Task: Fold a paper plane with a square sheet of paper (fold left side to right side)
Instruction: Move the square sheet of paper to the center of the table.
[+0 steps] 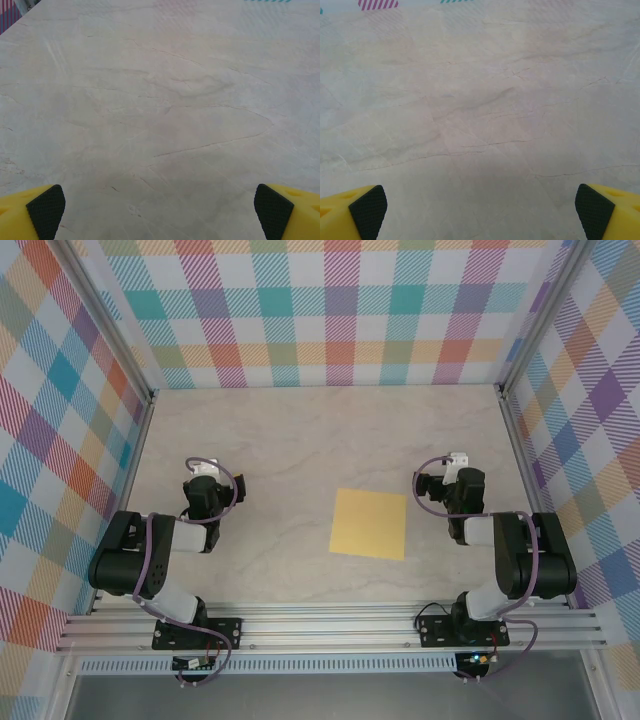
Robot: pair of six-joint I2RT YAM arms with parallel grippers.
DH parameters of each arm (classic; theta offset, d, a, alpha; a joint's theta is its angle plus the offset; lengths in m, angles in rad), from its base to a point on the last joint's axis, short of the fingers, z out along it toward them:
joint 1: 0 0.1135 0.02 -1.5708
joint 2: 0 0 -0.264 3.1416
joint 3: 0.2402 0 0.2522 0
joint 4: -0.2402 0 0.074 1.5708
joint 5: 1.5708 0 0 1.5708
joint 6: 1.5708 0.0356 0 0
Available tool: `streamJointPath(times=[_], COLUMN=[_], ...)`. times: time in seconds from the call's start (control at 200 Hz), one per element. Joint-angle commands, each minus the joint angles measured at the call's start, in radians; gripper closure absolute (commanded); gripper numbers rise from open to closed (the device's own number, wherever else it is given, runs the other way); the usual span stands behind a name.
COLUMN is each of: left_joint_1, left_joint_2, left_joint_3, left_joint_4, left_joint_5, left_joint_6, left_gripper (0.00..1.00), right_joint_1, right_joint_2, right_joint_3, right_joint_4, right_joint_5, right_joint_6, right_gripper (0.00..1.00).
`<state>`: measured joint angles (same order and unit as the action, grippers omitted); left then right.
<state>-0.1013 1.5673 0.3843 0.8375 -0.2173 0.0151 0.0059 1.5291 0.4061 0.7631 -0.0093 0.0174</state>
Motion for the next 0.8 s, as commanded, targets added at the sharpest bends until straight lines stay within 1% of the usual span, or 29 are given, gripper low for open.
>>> streamJointPath(times=[0.0,0.44,0.51,0.545,0.575,0.635,0.66,0.72,0.795], left_joint_1=[0.011,0.012,0.011,0.01,0.011,0.009,0.006,-0.002,-0.063], left_joint_2=[-0.001,-0.001,-0.017,-0.046,-0.08,-0.175,-0.209,-0.264,-0.285], left_joint_3=[0.019,0.021,0.026,0.042,0.069,0.144,0.178,0.246,0.337], left_joint_4=[0.005,0.001,-0.014,-0.068,-0.138,-0.362,-0.446,-0.567,-0.687], left_joint_5=[0.013,0.015,0.035,0.053,0.059,0.078,0.094,0.191,0.299], left_joint_6=[-0.006,-0.008,0.001,0.009,0.011,-0.005,-0.033,-0.104,-0.143], left_gripper=[0.0,0.0,0.0,0.0,0.0,0.0,0.0,0.0,0.0], right_joint_1=[-0.003,-0.003,-0.004,-0.003,-0.004,-0.004,-0.004,-0.004,-0.004], right_joint_2=[-0.003,-0.004,-0.006,-0.028,-0.059,-0.157,-0.2,-0.294,-0.418], right_joint_3=[0.016,0.017,0.019,0.034,0.055,0.115,0.137,0.183,0.233], right_joint_4=[0.028,0.027,0.024,-0.013,-0.088,-0.302,-0.373,-0.534,-0.712], right_joint_5=[-0.017,-0.018,-0.012,-0.001,0.008,0.004,-0.006,-0.02,-0.032], right_joint_6=[-0.008,-0.006,-0.004,0.003,0.006,0.019,0.024,0.065,0.136], right_gripper=[0.0,0.0,0.0,0.0,0.0,0.0,0.0,0.0,0.0])
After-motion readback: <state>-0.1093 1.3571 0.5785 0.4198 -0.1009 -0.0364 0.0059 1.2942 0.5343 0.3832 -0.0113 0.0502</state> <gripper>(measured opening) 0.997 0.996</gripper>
